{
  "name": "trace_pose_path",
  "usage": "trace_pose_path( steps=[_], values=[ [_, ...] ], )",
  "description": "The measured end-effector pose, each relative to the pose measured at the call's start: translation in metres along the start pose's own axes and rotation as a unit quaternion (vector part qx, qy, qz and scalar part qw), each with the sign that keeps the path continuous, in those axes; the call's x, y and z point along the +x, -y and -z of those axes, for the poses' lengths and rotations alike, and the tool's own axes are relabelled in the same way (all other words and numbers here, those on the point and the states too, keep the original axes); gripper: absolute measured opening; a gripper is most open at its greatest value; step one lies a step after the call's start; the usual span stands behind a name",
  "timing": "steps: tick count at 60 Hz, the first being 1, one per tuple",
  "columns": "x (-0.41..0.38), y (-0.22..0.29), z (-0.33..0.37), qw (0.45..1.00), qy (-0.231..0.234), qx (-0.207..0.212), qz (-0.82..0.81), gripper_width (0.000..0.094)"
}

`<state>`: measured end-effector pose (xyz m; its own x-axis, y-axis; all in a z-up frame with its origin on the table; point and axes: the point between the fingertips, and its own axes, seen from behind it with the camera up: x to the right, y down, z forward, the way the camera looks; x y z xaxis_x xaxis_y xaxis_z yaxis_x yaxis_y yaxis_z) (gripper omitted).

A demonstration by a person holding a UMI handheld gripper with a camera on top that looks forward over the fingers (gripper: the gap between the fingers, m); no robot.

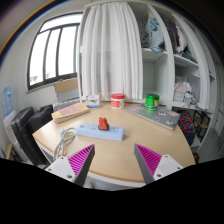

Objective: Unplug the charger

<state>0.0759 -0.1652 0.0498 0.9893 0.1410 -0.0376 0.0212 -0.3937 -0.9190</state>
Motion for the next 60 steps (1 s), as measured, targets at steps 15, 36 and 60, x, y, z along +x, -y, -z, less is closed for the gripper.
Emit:
trace_pose_path(
  steps=[15, 36, 60],
  values=[
    [-0.027, 0.028, -0.108, 1.000, -0.030, -0.004, 0.008, 0.0821],
    [-0.032, 0.037, -0.142, 0.999, -0.038, -0.006, 0.003, 0.0219],
    [-0.039, 0.109, -0.103, 0.993, -0.009, 0.115, 0.008, 0.0141]
  ],
)
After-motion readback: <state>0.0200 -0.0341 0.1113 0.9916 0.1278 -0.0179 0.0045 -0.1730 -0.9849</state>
